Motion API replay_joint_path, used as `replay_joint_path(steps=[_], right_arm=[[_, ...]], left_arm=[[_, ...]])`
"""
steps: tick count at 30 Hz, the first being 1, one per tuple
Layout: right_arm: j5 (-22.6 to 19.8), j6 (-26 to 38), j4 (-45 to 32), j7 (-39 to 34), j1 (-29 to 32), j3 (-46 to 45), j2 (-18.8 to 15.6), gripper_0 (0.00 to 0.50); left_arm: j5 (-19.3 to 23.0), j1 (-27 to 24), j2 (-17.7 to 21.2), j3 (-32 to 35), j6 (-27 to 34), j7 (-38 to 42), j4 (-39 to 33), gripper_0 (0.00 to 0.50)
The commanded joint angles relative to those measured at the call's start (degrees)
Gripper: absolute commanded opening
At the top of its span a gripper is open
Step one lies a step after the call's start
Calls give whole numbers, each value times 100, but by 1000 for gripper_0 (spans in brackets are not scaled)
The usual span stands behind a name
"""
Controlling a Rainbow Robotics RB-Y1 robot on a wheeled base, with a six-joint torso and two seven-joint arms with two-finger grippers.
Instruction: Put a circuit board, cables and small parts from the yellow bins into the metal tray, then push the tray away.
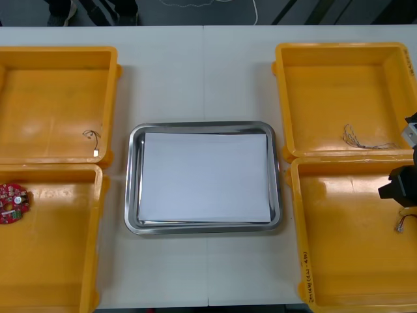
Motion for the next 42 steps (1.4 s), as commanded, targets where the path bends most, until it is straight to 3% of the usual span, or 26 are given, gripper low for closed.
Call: replay_joint_path(steps=[1, 42], right_arm=[[-45, 35, -16, -216, 86, -174, -230, 500], [-45, 35, -16, -216, 86, -174, -230, 500]], left_arm=[[-40, 98, 11, -46, -3, -420, -155, 500], [-40, 98, 11, -46, -3, -420, -155, 500]])
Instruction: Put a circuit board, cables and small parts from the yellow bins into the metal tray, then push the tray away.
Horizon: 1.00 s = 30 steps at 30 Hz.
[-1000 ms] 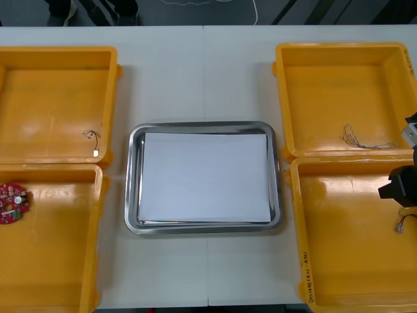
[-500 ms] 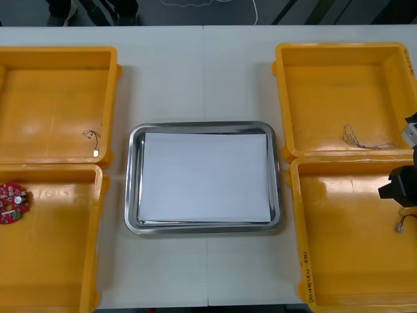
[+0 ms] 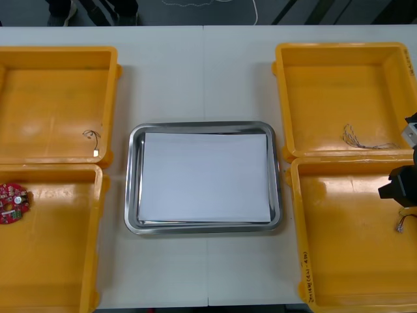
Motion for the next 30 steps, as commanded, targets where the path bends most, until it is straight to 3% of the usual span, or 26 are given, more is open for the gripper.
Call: replay_joint_path(steps=[1, 25, 30], right_arm=[[-45, 35, -16, -216, 86, -174, -230, 500], [-45, 35, -16, -216, 86, -174, -230, 500], [25, 105, 274, -269, 368, 11, -353, 500]], left_arm=[[-40, 98, 11, -46, -3, -420, -155, 500], [-66, 309, -147, -20, 37, -376, -76, 500], [-154, 336, -147, -20, 37, -270, -14, 500]])
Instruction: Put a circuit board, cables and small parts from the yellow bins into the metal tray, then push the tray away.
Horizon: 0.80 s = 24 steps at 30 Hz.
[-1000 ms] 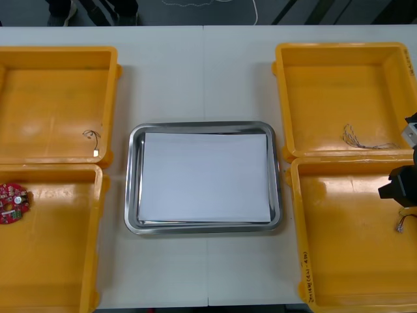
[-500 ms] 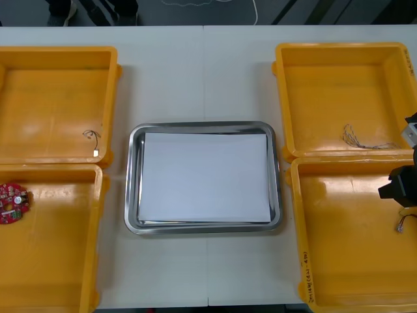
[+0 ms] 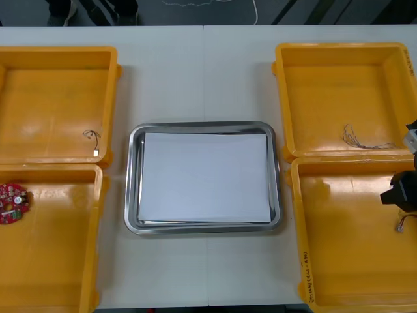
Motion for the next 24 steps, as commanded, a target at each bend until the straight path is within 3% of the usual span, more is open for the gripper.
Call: replay_joint_path(steps=[1, 13, 24], right_arm=[[34, 85, 142, -295, 221, 5, -392, 500], [25, 59, 441, -1367, 256, 5, -383, 500], [86, -925, 775, -1411, 704, -4, -365, 500]], left_arm=[[-113, 138, -56, -13, 36, -244, 24, 500], [-148, 138, -56, -128, -584, 28, 806, 500], [-254, 173, -65, -585, -980, 1057, 902, 500]])
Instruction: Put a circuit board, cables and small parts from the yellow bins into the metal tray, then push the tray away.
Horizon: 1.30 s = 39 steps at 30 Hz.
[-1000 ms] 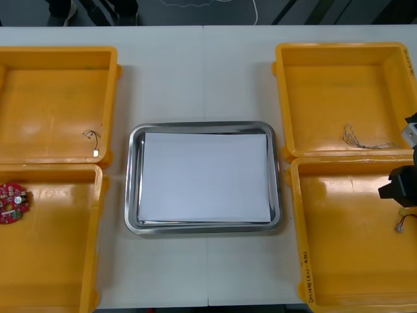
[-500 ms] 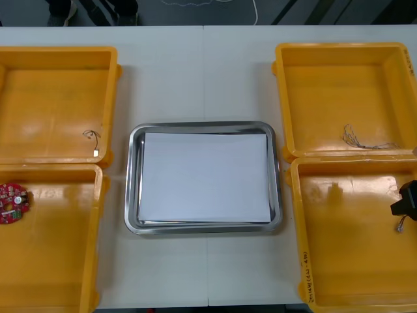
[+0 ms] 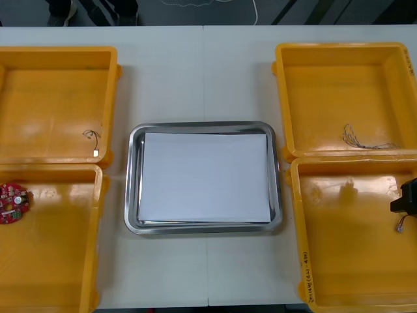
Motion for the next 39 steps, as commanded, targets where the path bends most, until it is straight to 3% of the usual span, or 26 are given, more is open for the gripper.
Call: replay_joint_path(steps=[1, 14, 24, 39], right_arm=[[81, -347, 19, -181, 362, -4, -224, 500], [231, -1121, 415, -225, 696, -4, -74, 500], [310, -1323, 819, -198, 705, 40, 40, 500], [494, -1718, 977, -251, 696, 312, 181, 500]], left_arm=[[-141, 168, -39, -319, -247, 1112, -30, 500], [-449, 643, -153, -626, -1144, 1235, -22, 500], [-1029, 792, -689, -617, -1329, 505, -22, 500], [-1046, 880, -777, -617, -1355, -137, 14, 500]])
